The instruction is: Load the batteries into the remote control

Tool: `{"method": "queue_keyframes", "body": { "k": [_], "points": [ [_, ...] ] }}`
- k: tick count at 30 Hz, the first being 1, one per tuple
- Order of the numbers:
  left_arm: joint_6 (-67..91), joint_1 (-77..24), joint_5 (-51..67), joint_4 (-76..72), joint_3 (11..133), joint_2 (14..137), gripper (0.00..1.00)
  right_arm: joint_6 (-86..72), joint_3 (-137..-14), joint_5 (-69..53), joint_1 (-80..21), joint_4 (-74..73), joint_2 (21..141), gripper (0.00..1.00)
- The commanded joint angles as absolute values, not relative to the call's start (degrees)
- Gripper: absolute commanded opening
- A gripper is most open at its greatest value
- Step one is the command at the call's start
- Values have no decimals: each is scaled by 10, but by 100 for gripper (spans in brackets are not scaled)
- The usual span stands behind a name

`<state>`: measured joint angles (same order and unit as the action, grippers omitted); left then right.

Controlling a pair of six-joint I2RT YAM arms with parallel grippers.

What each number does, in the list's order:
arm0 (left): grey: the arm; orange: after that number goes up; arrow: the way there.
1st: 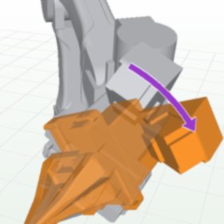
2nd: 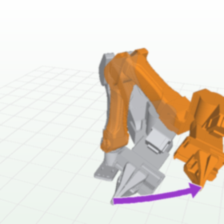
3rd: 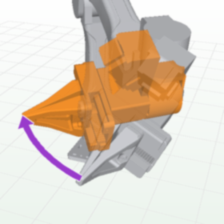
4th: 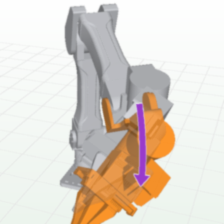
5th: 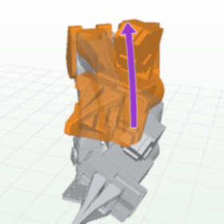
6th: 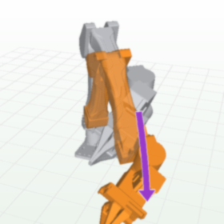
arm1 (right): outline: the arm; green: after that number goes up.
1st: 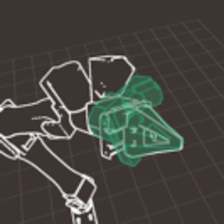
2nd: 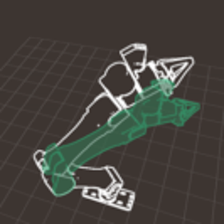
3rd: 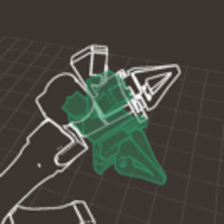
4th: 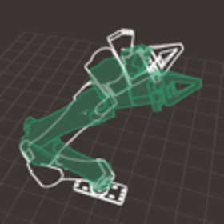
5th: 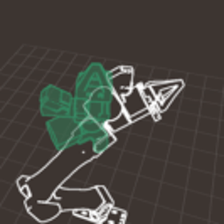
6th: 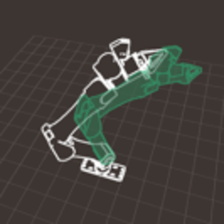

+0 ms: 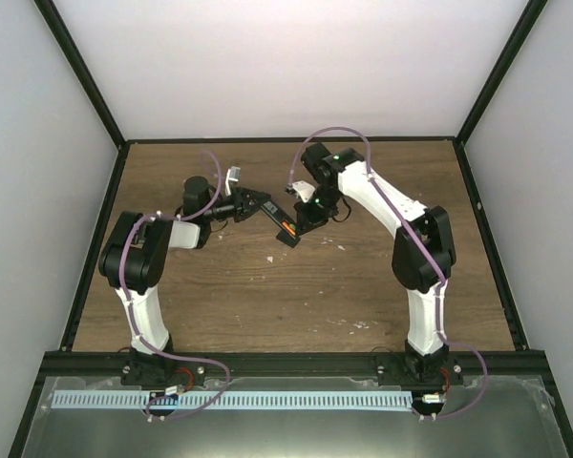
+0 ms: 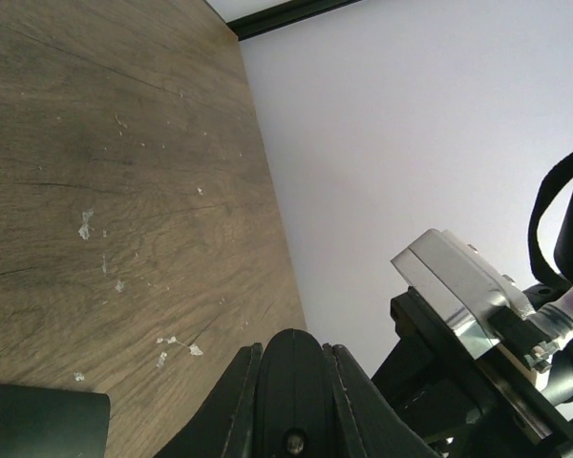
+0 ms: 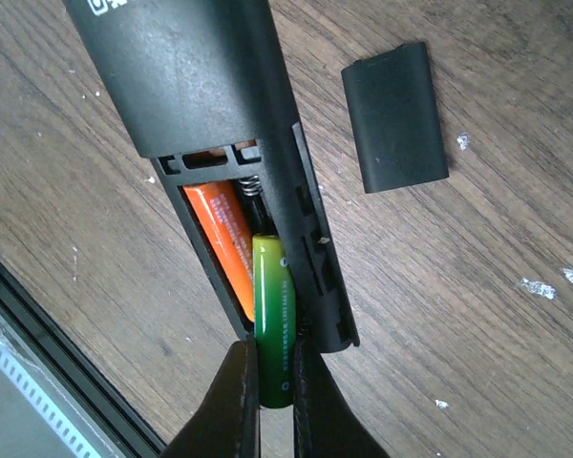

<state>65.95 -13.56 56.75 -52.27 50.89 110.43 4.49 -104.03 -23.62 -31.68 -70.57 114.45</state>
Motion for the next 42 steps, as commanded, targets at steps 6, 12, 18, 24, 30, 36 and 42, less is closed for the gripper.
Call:
{"method": "queue_keyframes", "body": {
  "k": [6, 12, 18, 24, 30, 36, 42],
  "points": [
    [668, -141, 589, -549, 526, 1106, 0, 52, -1064, -210, -325, -702, 1160, 2],
    [676, -142, 592, -553, 530, 1108, 0, 51, -1074, -209, -326, -689, 1158, 2],
    [680, -142, 590, -555, 529, 1110, 0, 49, -1082, -205, -325, -682, 1151, 2],
    [695, -142, 592, -568, 532, 1113, 0, 46, -1079, -202, -326, -676, 1156, 3],
    [725, -142, 597, -594, 534, 1117, 0, 43, -1084, -189, -326, -660, 1153, 4],
    [735, -142, 602, -600, 532, 1114, 0, 38, -1090, -177, -327, -649, 1151, 4],
    [747, -143, 609, -611, 532, 1111, 0, 40, -1087, -159, -326, -653, 1152, 4]
  ]
}}
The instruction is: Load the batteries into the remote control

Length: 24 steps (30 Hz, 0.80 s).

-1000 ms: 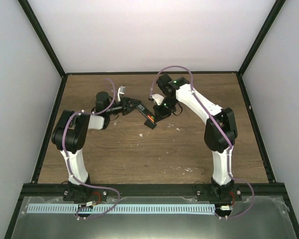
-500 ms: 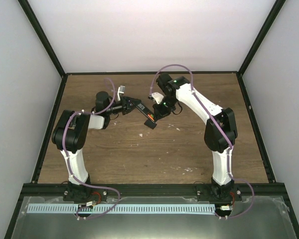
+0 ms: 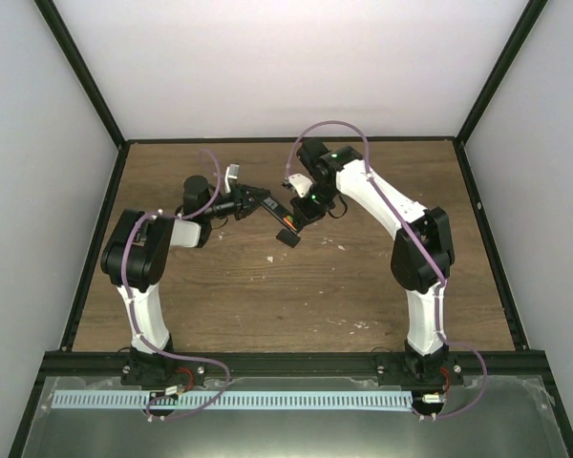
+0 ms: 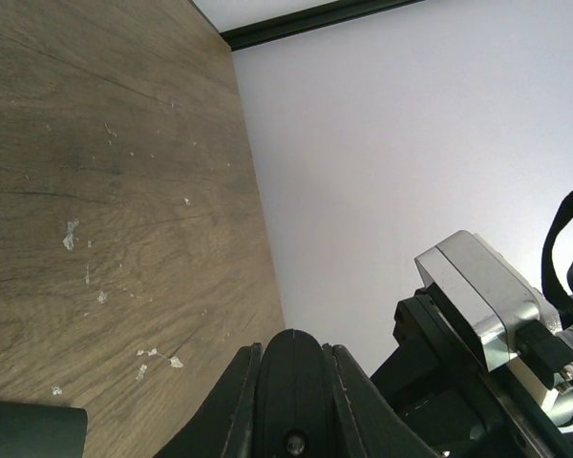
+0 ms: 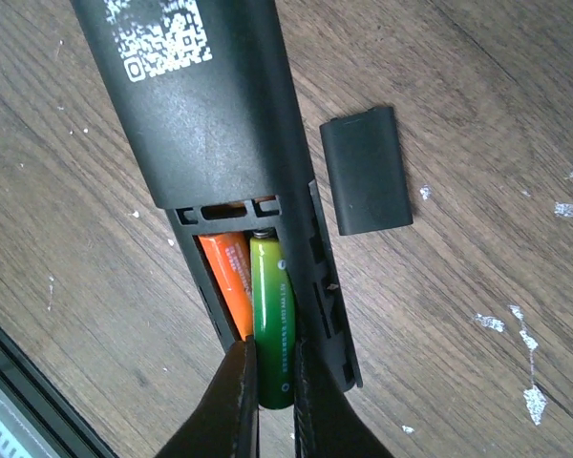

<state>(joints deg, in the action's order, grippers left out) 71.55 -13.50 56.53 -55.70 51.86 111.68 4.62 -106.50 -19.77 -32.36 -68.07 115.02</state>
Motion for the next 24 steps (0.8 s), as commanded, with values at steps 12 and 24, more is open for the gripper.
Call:
{"method": "queue_keyframes", "body": {
  "k": [12, 24],
  "points": [
    [772, -142, 632, -636, 533, 1112, 0, 45, -1099, -123, -326, -654, 1147, 11],
    [773, -141, 629, -634, 536, 1116, 0, 50, -1105, -136, -326, -656, 1141, 22]
  ]
}}
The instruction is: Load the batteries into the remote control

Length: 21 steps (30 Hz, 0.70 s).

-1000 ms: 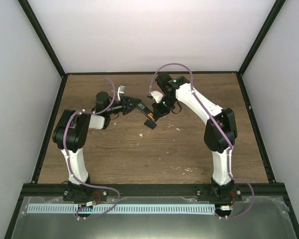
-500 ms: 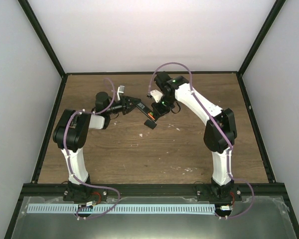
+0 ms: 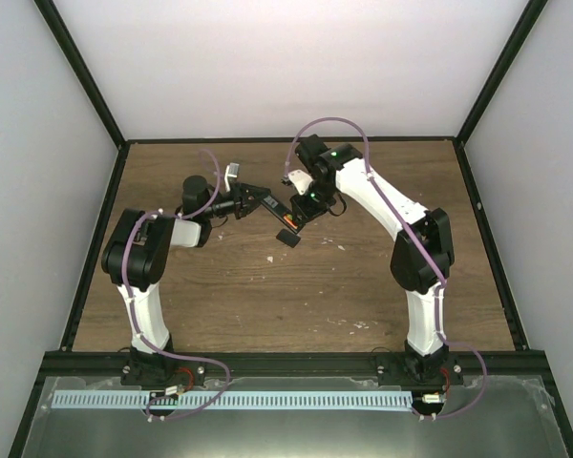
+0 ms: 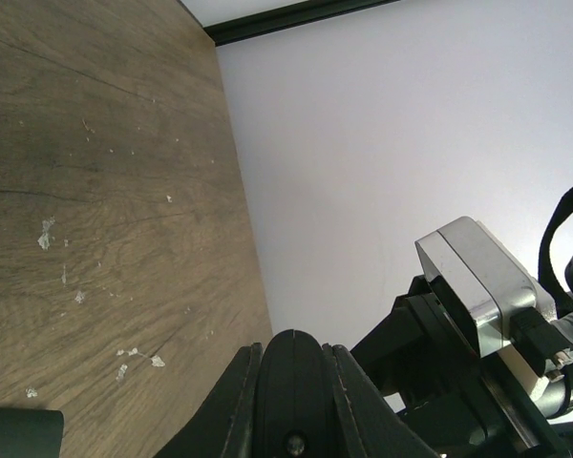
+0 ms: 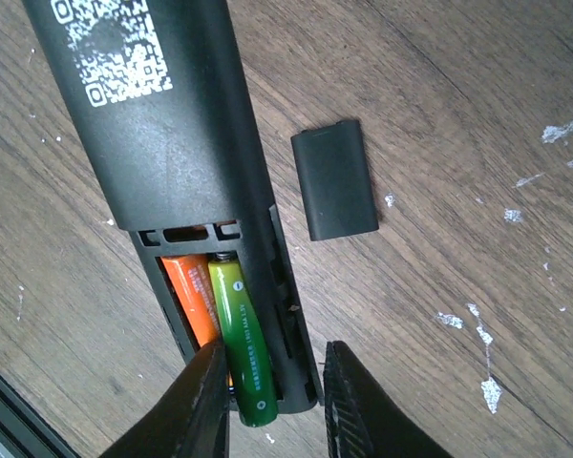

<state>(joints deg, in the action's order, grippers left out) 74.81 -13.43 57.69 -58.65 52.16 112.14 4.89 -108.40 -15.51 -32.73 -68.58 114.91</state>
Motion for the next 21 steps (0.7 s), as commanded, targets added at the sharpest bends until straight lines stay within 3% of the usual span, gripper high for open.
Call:
{"method": "queue_keyframes", "body": {
  "k": [1, 21],
  "points": [
    [773, -141, 629, -634, 536, 1116, 0, 50, -1102, -138, -326, -654, 1141, 23],
    [771, -135, 623, -640, 533, 1129, 0, 55, -1074, -167, -326, -622, 1113, 27]
  ]
}}
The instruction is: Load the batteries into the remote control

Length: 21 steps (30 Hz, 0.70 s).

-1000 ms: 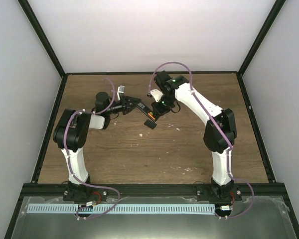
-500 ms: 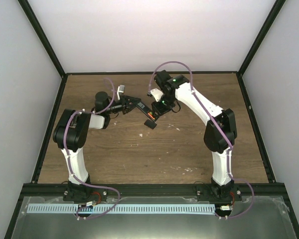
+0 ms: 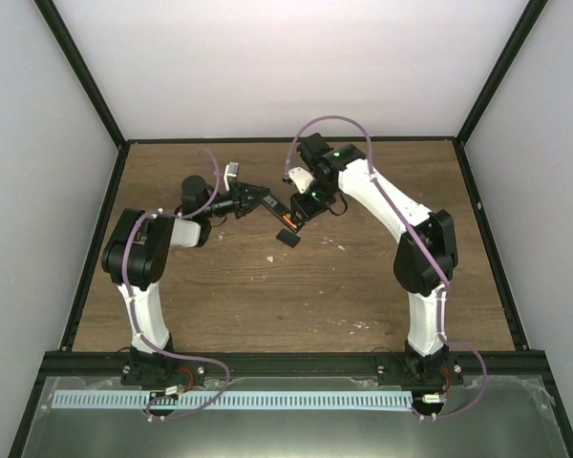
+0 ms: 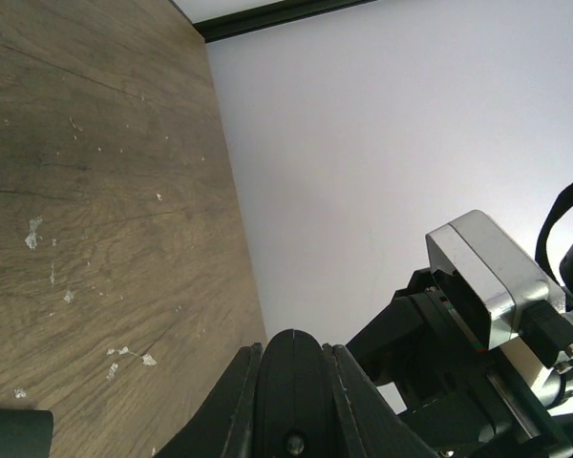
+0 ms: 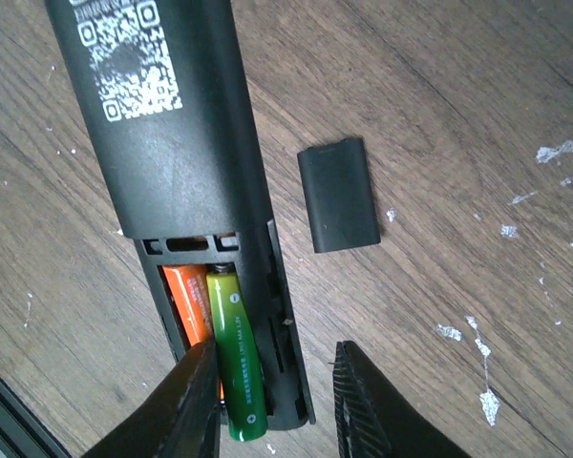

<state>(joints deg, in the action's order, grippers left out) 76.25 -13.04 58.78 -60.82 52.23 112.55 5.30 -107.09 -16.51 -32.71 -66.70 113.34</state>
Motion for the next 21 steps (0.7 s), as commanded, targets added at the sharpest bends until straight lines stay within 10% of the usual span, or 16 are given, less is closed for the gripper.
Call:
{"method": "queue_keyframes", "body": {
  "k": [1, 21],
  "points": [
    [770, -134, 623, -640, 533, 1129, 0, 55, -1075, -168, -327, -622, 1112, 27],
    [772, -123, 630, -643, 530, 1128, 0, 33, -1058, -191, -326, -552, 1055, 36]
  ]
}}
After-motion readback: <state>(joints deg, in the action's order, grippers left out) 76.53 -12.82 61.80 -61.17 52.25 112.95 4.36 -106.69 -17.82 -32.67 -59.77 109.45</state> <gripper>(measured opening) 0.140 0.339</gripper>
